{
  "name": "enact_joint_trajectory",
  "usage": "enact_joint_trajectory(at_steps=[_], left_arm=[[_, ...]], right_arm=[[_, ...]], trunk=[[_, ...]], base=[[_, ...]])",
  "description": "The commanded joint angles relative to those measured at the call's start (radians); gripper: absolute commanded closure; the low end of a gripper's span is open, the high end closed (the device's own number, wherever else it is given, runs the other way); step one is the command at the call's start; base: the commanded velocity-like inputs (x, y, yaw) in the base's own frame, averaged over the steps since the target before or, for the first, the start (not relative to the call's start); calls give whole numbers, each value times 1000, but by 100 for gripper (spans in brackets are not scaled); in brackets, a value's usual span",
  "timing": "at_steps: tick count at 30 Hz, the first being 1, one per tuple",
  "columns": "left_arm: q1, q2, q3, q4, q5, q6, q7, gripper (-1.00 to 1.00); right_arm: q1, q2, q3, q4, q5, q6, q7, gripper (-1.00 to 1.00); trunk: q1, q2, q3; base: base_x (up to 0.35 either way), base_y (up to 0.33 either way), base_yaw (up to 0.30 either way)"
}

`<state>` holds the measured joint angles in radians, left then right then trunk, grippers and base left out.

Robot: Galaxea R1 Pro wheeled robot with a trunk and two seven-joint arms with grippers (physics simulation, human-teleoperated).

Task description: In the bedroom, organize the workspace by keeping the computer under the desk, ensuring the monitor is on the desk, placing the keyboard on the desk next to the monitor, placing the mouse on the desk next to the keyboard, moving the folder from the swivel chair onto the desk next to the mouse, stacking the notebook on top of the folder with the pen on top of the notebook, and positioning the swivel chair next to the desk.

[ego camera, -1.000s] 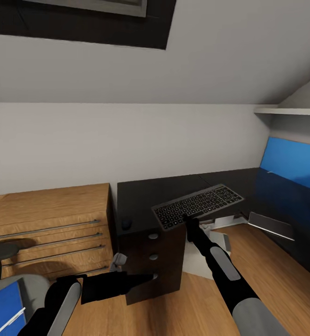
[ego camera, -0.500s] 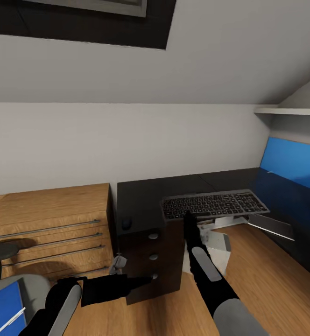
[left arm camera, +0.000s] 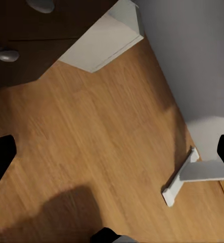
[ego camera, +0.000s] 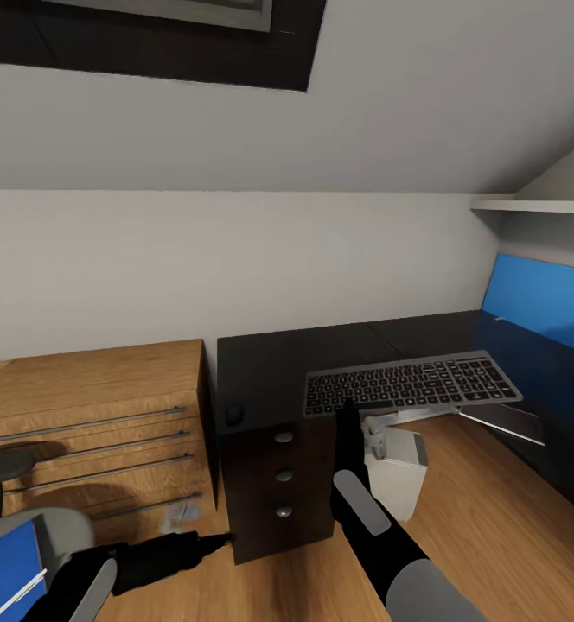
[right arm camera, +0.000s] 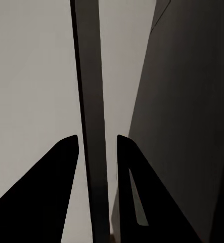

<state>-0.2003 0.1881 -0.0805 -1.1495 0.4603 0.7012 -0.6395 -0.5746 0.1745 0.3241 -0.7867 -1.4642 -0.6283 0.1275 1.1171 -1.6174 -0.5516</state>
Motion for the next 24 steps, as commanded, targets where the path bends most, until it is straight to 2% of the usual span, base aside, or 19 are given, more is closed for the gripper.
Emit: enact_joint_trajectory(at_steps=[1,6,10,24], left_arm=[[-1,0,-1,2,7,-24,40,-100],[-1,3,10,3,9,-59,78,-100],[-1,4,34,4,9,-62,81,-100],[-1,5,70,5,9,-65,80,-100]], right_arm=[[-1,0,2,1,-11,-6,8,100],[-1,0,3,4,-13,-4,7,100],[-1,0,3,4,-13,-3,6,100],[-1,0,2,3,-5,-3,8,100]], trunk=[[0,-1,-1],[0,-1,-1],[0,-1,-1],[0,-1,-1]], base=[[0,0,0],[0,0,0],[0,0,0],[0,0,0]])
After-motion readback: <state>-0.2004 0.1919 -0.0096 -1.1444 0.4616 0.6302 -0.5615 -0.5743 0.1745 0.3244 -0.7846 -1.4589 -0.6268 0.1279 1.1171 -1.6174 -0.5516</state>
